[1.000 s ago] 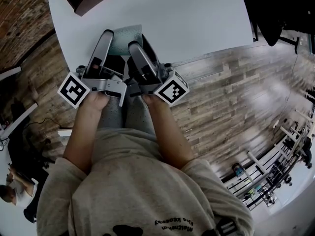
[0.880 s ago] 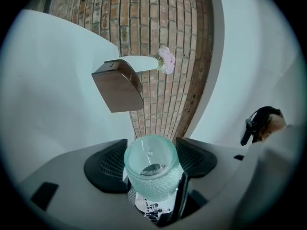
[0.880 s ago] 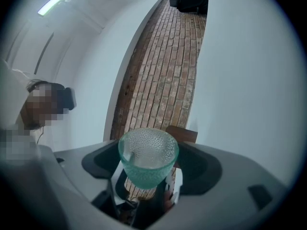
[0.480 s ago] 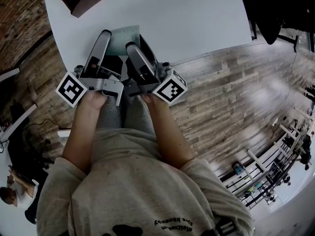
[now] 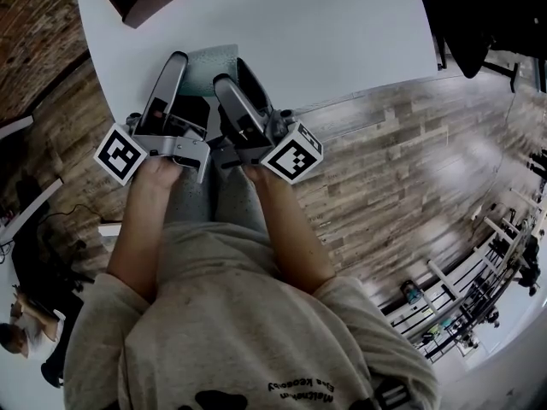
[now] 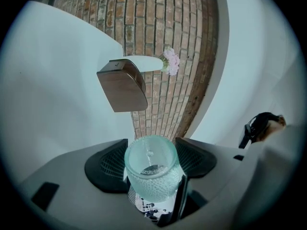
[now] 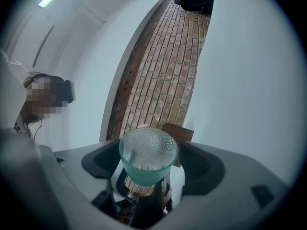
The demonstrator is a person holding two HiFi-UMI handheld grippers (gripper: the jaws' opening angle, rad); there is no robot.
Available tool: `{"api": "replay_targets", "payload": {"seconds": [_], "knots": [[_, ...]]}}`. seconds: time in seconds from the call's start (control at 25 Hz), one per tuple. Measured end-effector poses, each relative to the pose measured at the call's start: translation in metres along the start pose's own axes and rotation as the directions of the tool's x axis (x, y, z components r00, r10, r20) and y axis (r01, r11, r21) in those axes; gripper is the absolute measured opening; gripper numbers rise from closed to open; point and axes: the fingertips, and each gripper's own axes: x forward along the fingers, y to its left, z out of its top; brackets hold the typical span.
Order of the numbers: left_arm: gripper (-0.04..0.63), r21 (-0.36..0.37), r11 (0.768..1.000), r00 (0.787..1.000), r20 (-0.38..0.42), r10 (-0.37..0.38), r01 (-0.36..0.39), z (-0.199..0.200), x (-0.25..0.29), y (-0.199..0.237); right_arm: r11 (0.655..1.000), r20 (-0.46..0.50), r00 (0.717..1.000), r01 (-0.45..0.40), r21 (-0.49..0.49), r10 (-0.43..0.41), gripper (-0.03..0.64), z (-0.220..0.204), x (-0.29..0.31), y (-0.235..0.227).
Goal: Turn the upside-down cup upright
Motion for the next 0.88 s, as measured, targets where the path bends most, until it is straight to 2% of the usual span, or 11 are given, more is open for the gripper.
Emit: {"api": "replay_targets", "payload": {"seconds": [0.32,0.48,0.6,0.76,0.88], "knots": [[0.313,0.038,0.999,1.0,0.01,0.013,-0.014,0.009,-0.003,-0.001,0.997,0.003,0.998,0.065,-0.049,-0.065,0.374,0.007,-0.012,-0.005],[0.313,0.07,0.997,1.0,0.002,0.02,-0.02,0.008,-0.001,-0.002,0.974,-0.013,0.99,0.135,-0.184,-0.14,0.373,0.022,-0.025,0.0],[0.313,0.084,0.996,1.0,-0.007,0.03,-0.029,0.009,-0.001,-0.001,0.936,-0.032,0.984,0.156,-0.317,-0.174,0.302,0.027,-0.025,0.013],[0.313,0.115,0.993,0.999,-0.032,0.044,-0.04,0.011,-0.003,0.0,0.832,-0.053,0.97,0.175,-0.526,-0.237,0.183,0.026,-0.021,0.031],[0.313,0.135,0.99,0.998,-0.047,0.05,-0.043,0.012,-0.002,0.0,0.778,-0.025,0.962,0.205,-0.594,-0.273,0.08,0.029,-0.023,0.04]]}}
